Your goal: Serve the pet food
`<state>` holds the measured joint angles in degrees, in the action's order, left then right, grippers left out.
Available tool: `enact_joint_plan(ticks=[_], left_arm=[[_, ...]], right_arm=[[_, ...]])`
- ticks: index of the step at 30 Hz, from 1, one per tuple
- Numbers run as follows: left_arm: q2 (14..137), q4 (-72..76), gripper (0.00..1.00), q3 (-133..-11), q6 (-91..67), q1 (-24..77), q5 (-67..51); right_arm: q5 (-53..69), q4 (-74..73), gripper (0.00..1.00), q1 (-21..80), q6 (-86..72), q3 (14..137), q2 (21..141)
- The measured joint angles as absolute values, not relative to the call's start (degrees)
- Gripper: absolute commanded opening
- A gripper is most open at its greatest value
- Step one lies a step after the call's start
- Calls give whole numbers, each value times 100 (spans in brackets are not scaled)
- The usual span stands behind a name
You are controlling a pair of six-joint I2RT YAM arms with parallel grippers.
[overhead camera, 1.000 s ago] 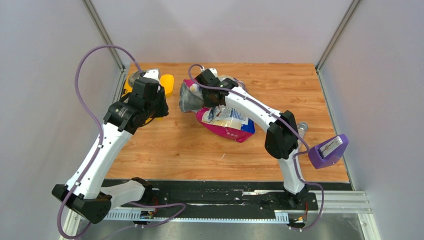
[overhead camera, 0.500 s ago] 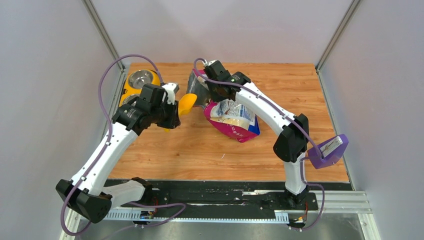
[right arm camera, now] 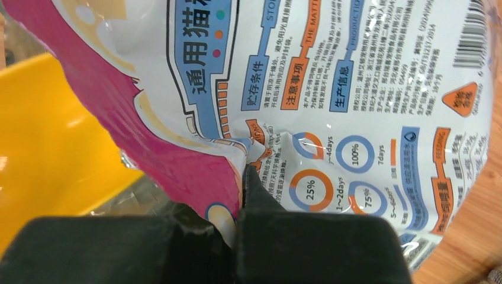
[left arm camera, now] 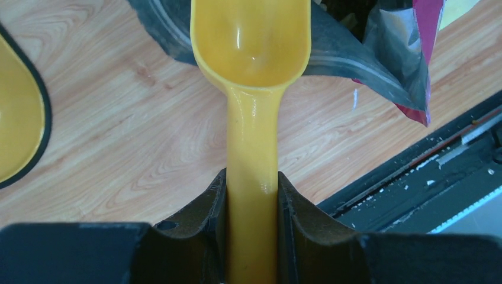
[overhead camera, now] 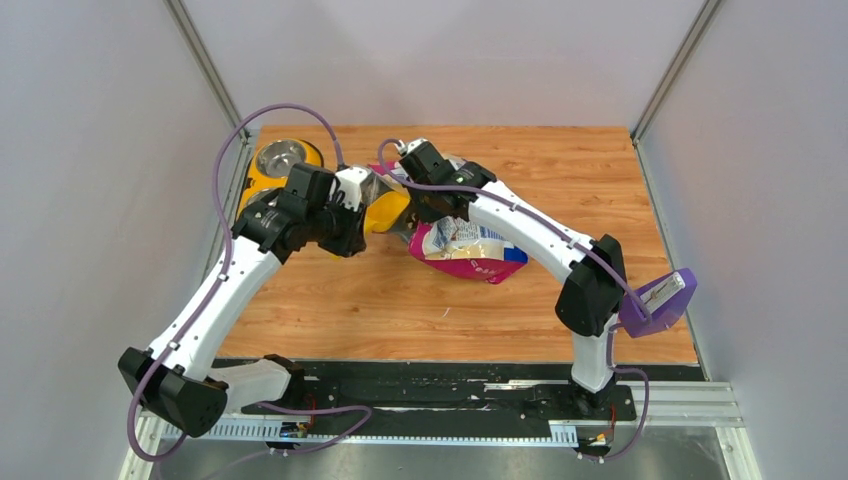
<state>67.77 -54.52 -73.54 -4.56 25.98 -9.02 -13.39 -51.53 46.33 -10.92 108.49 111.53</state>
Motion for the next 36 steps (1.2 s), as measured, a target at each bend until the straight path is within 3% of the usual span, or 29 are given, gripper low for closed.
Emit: enact_joint_plan(ticks=[18,27,36], left_arm=[[7030,-4372,0,-5983,-456,2799,-1288],[6547,-3896,0,-5196,-475,2840,-1173],[6630,-3133,0,-4838,-819,3267,-1133]], right_arm=[[-2023,-5225,0,4873,-1726,10549,10790],[-1398,-3997,0,4781,-2023,8095,9609],[-856,-3603,0,4154,-2362,7675,9583]])
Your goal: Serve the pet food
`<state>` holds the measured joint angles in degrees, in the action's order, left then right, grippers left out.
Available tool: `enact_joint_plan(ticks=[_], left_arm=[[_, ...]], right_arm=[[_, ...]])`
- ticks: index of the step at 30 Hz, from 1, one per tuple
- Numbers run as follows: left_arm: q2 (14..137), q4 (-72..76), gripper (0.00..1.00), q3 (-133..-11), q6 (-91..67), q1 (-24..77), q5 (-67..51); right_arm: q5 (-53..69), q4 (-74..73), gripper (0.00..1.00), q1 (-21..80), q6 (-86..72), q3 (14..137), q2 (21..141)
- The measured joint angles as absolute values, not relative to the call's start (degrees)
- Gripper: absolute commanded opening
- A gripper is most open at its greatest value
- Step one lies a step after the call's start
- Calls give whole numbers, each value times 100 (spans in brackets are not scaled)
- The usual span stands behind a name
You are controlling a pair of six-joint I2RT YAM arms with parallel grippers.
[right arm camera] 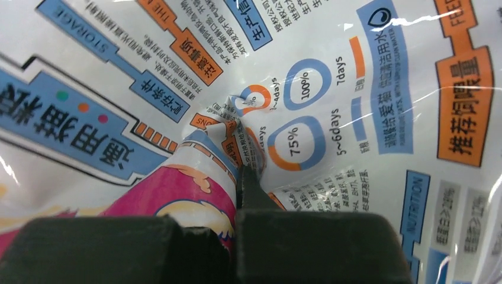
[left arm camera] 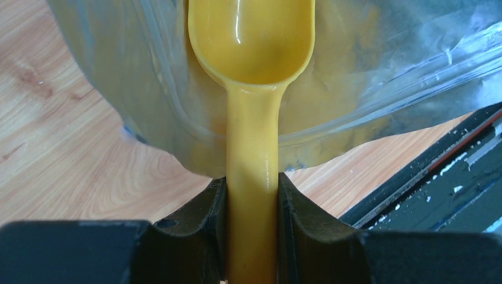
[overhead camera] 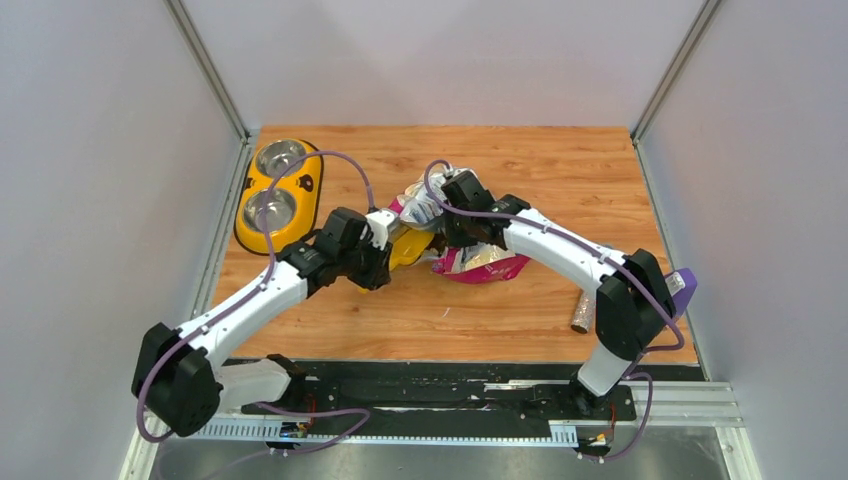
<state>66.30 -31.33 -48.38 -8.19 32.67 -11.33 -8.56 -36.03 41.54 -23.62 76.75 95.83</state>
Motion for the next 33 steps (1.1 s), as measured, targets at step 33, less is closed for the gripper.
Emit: enact_joint_plan(ticks=[33], left_arm=[[8744,-1337,0,-5594,-950,3448,-270]], right_arm=[[-1271,-5280,0,3691,-1804,9935,10875]])
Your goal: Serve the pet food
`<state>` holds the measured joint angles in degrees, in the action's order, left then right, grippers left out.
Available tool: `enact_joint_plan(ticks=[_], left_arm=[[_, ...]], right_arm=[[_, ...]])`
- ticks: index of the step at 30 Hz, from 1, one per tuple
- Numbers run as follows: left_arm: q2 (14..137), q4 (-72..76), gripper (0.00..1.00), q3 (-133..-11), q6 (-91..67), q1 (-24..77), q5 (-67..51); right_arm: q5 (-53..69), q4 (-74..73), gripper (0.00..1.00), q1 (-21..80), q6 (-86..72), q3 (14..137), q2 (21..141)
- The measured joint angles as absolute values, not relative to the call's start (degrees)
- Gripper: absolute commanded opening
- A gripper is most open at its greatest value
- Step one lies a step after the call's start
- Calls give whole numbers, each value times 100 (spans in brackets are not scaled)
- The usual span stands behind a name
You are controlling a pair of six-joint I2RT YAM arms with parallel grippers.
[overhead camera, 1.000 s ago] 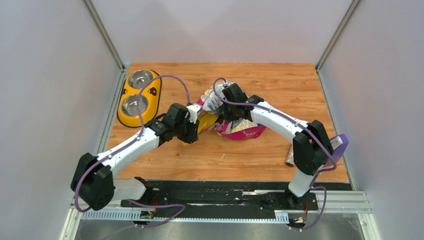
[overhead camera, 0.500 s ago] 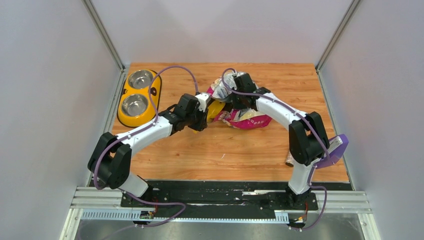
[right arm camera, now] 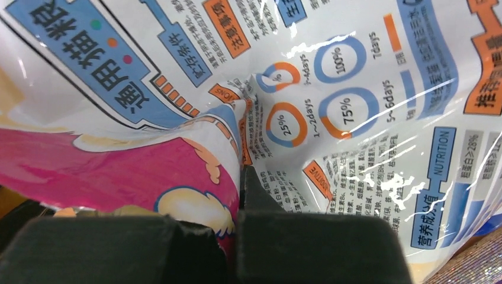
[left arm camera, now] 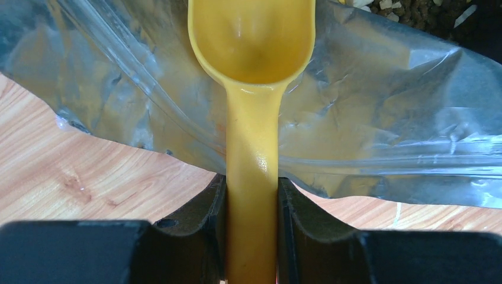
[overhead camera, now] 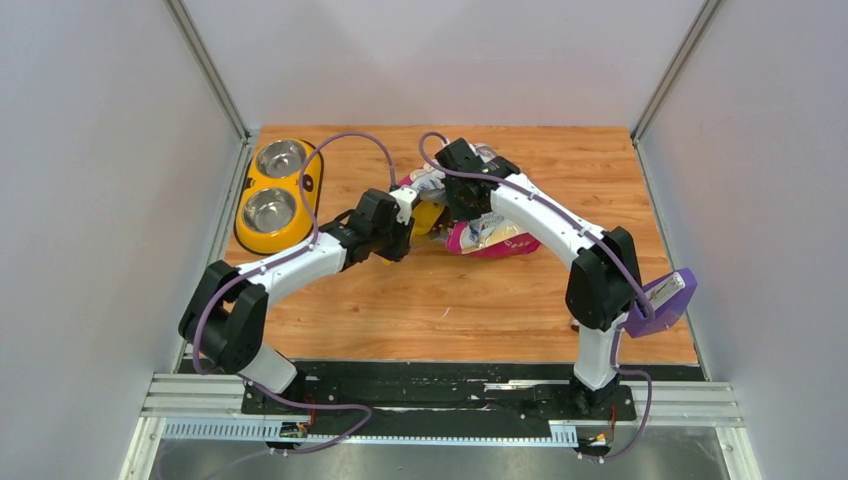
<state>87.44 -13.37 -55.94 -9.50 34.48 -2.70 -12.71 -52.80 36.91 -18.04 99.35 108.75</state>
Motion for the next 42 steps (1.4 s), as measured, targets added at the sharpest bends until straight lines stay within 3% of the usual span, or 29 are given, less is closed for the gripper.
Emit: enact_joint_plan(ticks=[10,29,42], left_arm=[[9017,-1194,0,-5511,-958,3448,-399],[10171,-972,0,-6257,-504,3448,-572],[10134,-456,0,-6261,-473,3435,-869]], right_arm=[[-1426,-4574,0,3662,-2224,8917,10744],[-1323,-4552,0,3159,-2606,8899,10759],[-1415,-4283,0,3262,-2130,8720,10632]])
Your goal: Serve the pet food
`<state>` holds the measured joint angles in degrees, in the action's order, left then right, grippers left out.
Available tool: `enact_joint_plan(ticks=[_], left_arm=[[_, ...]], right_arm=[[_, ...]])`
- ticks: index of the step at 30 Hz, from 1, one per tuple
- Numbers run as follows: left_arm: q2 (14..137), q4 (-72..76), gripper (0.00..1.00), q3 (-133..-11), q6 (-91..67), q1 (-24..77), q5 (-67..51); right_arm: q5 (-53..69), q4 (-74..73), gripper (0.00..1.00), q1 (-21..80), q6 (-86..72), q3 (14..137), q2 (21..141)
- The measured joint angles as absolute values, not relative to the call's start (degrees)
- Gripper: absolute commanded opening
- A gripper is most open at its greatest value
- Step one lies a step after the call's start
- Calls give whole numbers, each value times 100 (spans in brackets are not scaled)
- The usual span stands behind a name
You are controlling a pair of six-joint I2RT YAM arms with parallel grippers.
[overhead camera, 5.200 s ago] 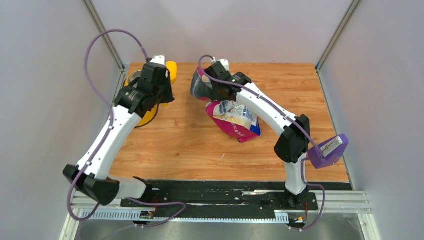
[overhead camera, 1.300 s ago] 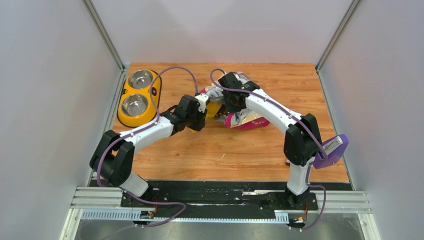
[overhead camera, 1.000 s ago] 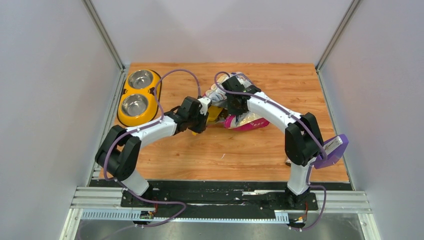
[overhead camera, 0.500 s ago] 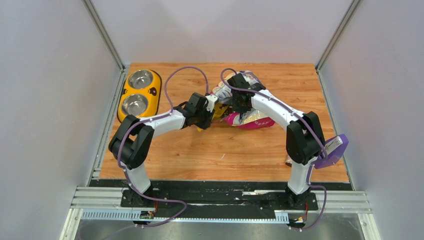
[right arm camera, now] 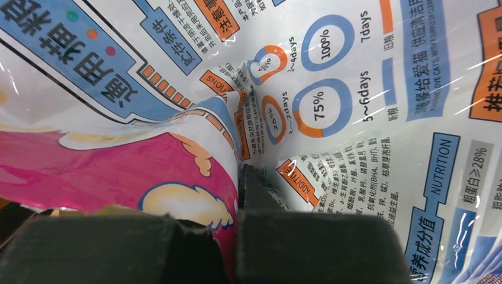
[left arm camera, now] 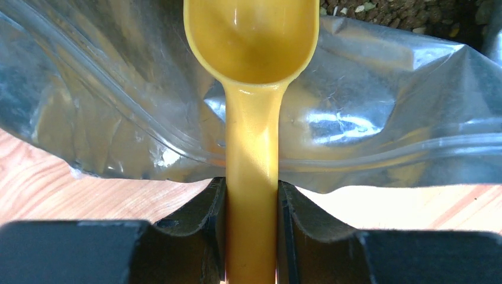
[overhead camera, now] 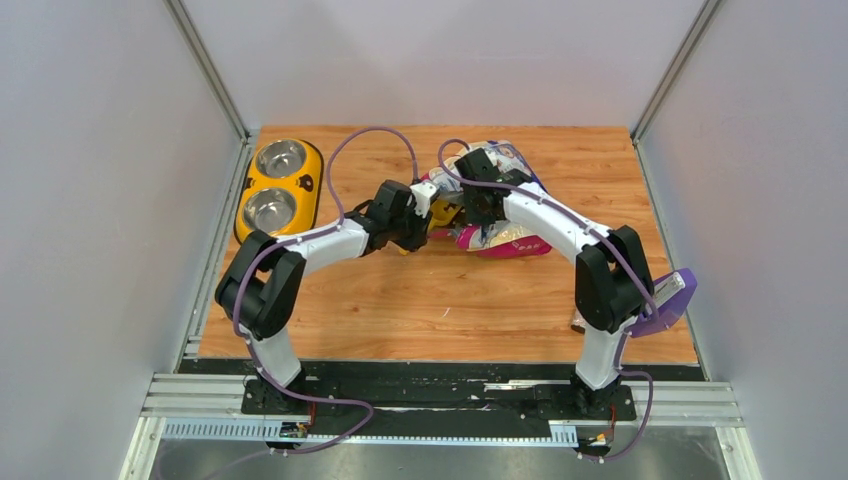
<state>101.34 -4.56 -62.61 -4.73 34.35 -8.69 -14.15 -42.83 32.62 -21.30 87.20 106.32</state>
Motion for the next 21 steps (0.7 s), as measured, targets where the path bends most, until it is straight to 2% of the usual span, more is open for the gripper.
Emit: enact_joint_plan(ticks=[13,21], left_arm=[[9535,-1555,0,-6261,475,3441,-725],[9677,-2359,0,-6565,738,3450,-495]], right_arm=[[-2104,-4456,0,3559,-1990,8501,10447],[-2309,-4954,0,3621,-2244,8501,10359]])
